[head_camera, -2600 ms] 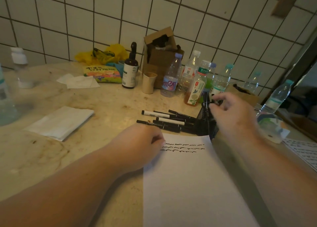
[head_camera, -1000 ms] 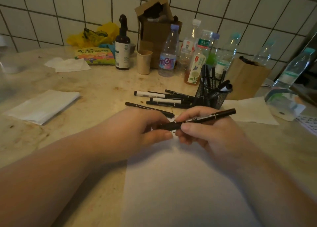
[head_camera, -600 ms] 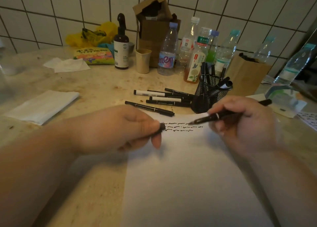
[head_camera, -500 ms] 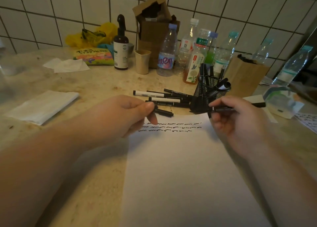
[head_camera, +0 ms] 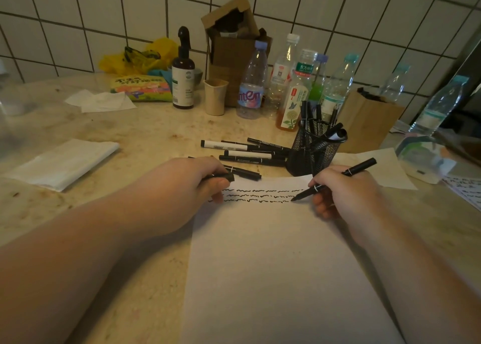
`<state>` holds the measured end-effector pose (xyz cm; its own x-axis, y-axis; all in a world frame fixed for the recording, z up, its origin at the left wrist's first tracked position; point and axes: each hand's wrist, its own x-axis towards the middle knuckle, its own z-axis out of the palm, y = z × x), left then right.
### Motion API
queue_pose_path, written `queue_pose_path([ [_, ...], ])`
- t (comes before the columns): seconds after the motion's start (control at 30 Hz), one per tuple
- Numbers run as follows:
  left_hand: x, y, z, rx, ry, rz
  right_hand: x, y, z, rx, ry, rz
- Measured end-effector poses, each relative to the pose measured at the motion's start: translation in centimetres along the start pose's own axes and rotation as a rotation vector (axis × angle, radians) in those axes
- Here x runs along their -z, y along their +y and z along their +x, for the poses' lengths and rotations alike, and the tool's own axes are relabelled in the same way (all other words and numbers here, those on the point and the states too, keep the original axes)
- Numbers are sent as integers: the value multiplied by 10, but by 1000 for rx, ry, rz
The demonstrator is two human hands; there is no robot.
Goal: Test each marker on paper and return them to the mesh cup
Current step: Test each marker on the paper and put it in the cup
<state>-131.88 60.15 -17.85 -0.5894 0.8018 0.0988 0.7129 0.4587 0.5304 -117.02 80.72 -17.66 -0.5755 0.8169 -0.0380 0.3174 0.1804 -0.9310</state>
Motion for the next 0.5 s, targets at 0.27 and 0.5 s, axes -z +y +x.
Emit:
queue_pose_path([
  [0.27, -2, 0, 2, 16, -5, -30, -1, 3, 1, 7, -9, 29],
  [0.5, -2, -3, 3, 14, -2, -33, -1, 4, 3, 12, 13, 10],
])
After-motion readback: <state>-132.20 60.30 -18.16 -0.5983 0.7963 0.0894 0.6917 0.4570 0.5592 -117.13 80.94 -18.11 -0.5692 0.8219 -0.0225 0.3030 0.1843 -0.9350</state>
